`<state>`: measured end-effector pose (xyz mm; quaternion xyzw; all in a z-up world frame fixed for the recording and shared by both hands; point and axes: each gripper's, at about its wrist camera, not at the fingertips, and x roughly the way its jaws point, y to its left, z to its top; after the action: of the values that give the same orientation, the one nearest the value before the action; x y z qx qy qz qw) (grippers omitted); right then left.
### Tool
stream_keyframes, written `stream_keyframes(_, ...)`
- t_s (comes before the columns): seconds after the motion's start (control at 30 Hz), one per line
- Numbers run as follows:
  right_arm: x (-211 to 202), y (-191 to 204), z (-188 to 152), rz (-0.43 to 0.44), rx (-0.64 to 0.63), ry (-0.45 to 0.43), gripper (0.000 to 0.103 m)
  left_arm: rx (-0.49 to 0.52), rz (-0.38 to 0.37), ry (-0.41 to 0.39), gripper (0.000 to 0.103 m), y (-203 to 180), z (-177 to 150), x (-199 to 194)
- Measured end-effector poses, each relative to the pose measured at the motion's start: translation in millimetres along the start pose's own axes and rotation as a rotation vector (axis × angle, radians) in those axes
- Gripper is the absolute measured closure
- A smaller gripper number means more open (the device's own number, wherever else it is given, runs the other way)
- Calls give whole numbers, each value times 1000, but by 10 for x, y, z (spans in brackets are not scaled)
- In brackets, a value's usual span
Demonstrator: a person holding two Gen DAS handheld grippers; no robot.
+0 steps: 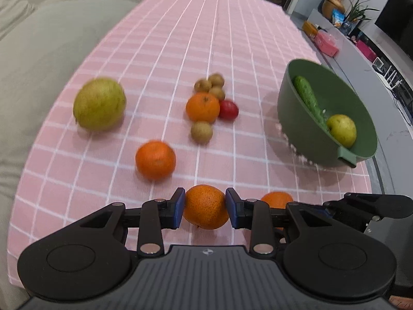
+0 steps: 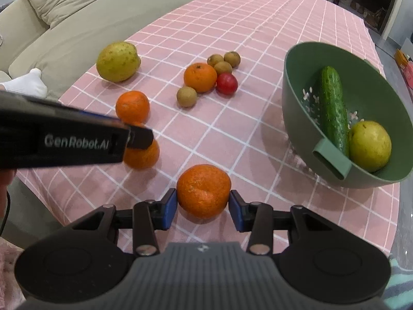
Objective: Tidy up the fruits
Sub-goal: 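Grasp a mandarin with the left tool while the right tool grasps another mandarin, then carry both mandarins over the green colander with both tools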
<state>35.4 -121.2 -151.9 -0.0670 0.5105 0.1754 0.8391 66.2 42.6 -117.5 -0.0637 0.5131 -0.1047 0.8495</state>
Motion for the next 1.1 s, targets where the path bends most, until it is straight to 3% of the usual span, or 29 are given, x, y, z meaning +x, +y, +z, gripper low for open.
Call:
stream_keyframes(0.23,39,17,-13,13,-6,14,63,-25,-27,-20,62,77,-38,36)
stream_keyframes(0.4,59,-9,-12,25,11,19,63,-49,-59,3,48,118,-62,103)
stream_keyframes(0.83,65,-79,-12,51,51,26,62,-19,-82,45,53,57,-91,135)
stream_keyframes(1.1,-61,-134,-7,50,73,-11,63,17,-69,-3,55,-76,-28,6)
